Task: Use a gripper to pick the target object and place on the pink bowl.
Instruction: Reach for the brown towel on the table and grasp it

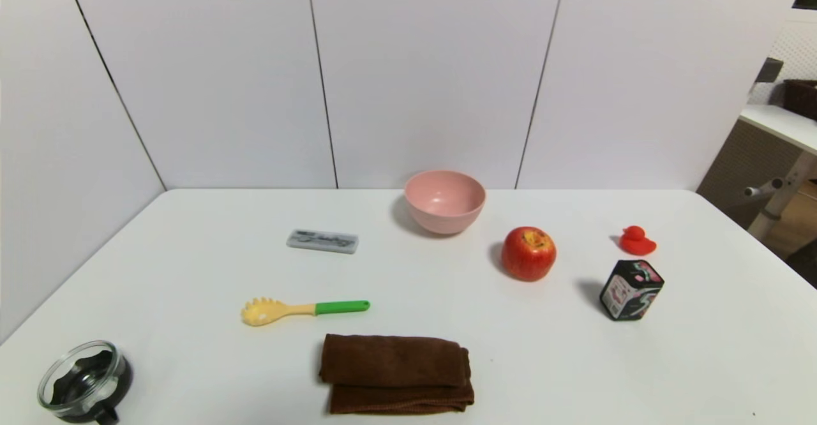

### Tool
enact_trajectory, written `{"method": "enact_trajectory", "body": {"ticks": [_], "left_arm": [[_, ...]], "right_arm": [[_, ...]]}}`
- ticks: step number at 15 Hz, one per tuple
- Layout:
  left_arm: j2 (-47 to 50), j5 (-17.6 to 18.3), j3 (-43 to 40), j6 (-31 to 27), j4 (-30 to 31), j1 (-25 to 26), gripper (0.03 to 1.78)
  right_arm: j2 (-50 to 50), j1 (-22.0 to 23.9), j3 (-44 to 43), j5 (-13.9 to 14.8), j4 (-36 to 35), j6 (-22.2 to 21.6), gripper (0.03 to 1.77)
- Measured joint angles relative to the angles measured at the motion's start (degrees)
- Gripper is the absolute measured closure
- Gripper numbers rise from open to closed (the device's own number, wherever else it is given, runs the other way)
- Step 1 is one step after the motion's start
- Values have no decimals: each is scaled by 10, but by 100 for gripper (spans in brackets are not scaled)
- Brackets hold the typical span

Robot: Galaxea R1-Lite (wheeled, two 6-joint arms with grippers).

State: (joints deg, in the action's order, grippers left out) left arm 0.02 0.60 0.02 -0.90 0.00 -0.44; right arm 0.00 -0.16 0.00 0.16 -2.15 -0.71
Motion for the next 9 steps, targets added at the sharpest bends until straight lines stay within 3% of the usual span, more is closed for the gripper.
{"method": "enact_trajectory", "body": {"ticks": [5,9], "left_arm": [[0,0,0,0,0,0,12],[0,0,0,0,0,0,12]], "right_arm": [[22,0,-5,-1,32,5,9],[117,-12,-101,-12,79,21,9]]}}
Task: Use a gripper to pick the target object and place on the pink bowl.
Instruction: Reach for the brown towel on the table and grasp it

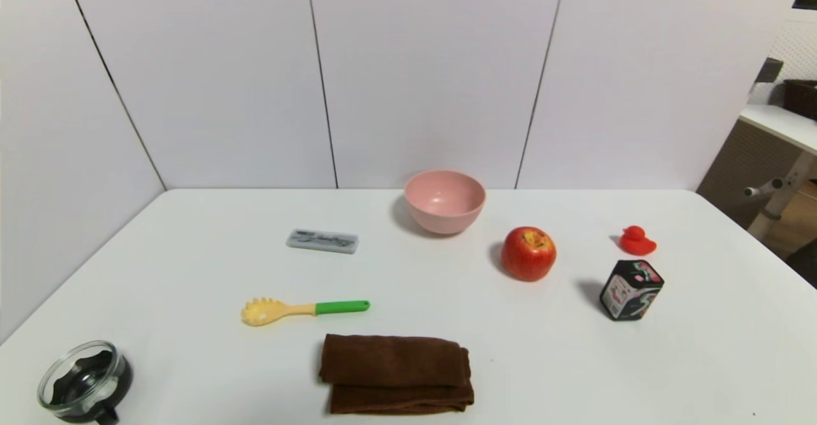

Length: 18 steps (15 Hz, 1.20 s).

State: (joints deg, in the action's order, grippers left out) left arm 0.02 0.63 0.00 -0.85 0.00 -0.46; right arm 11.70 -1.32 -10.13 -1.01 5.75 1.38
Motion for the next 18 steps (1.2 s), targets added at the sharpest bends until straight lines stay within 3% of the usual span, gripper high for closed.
{"method": "enact_trajectory", "body": {"ticks": [5,13,18], "left_arm": [[0,0,0,0,0,0,12],[0,0,0,0,0,0,12],[0,0,0,0,0,0,12]], "right_arm": [[159,-82,-137,-9,23,19,9],[442,-314,-314,-7,28,21,9],[605,-386,-358,-10,-21,27,9]]}}
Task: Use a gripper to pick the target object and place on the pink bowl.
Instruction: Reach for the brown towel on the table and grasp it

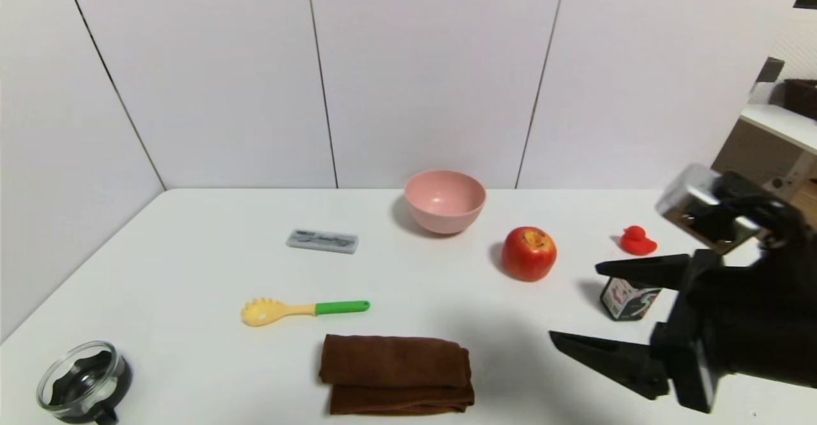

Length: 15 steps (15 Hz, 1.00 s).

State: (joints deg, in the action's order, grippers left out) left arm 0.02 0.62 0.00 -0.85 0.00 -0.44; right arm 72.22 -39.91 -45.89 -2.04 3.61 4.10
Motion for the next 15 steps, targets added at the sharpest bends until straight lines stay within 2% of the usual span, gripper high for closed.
{"method": "enact_trajectory", "body": {"ticks": [6,11,15], "left_arm": [[0,0,0,0,0,0,12],[0,0,0,0,0,0,12],[0,0,0,0,0,0,12]], "right_arm": [[166,-34,-44,-14,-38,8,9],[228,-65,-101,-20,-39,9,9],[253,-87,-111,-68,-101,10,9]]}}
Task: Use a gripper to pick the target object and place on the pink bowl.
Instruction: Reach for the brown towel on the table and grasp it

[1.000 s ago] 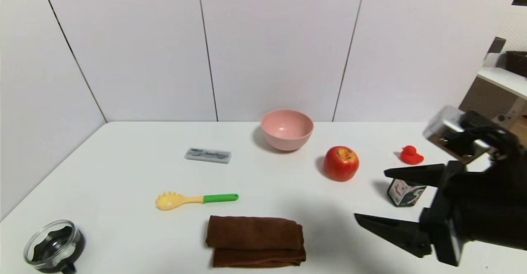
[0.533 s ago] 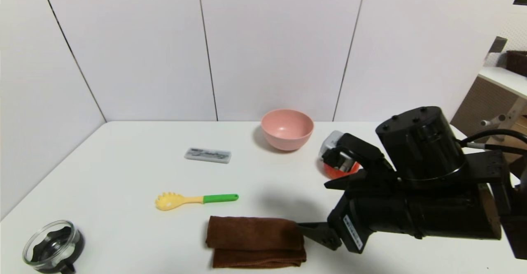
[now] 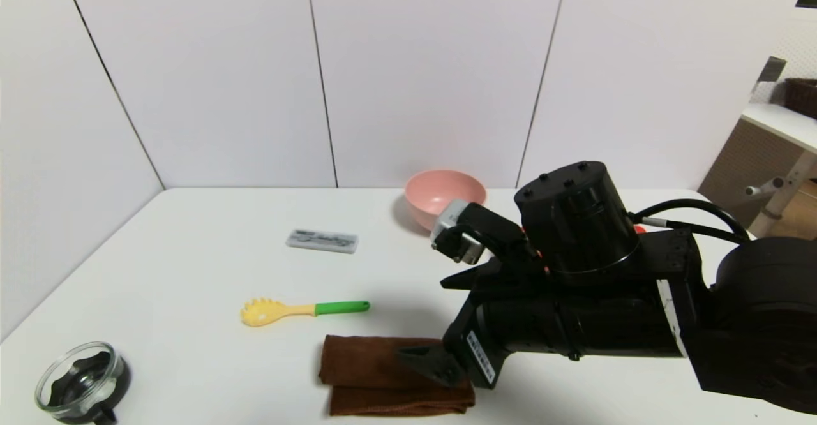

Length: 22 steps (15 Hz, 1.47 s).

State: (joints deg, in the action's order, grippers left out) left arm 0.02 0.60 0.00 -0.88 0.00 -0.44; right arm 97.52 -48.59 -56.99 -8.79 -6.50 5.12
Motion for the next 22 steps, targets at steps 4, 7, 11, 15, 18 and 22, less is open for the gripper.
{"method": "enact_trajectory", "body": {"ticks": [4,7,11,15,18,22], "left_arm": [[0,0,0,0,0,0,12],[0,0,0,0,0,0,12],[0,0,0,0,0,0,12],[0,0,0,0,0,0,12],[0,0,0,0,0,0,12],[0,0,0,0,0,0,12]], "right_arm": [[30,-25,6,-11,-48,20,9],[41,-30,32,-13,-79,51,9],[45,-30,97,-36,-164,88,9],[53,-28,141,-48,-252,91,9],[60,-24,159,-48,-268,104,9],[79,-20,172,-48,-281,121,9]]}}
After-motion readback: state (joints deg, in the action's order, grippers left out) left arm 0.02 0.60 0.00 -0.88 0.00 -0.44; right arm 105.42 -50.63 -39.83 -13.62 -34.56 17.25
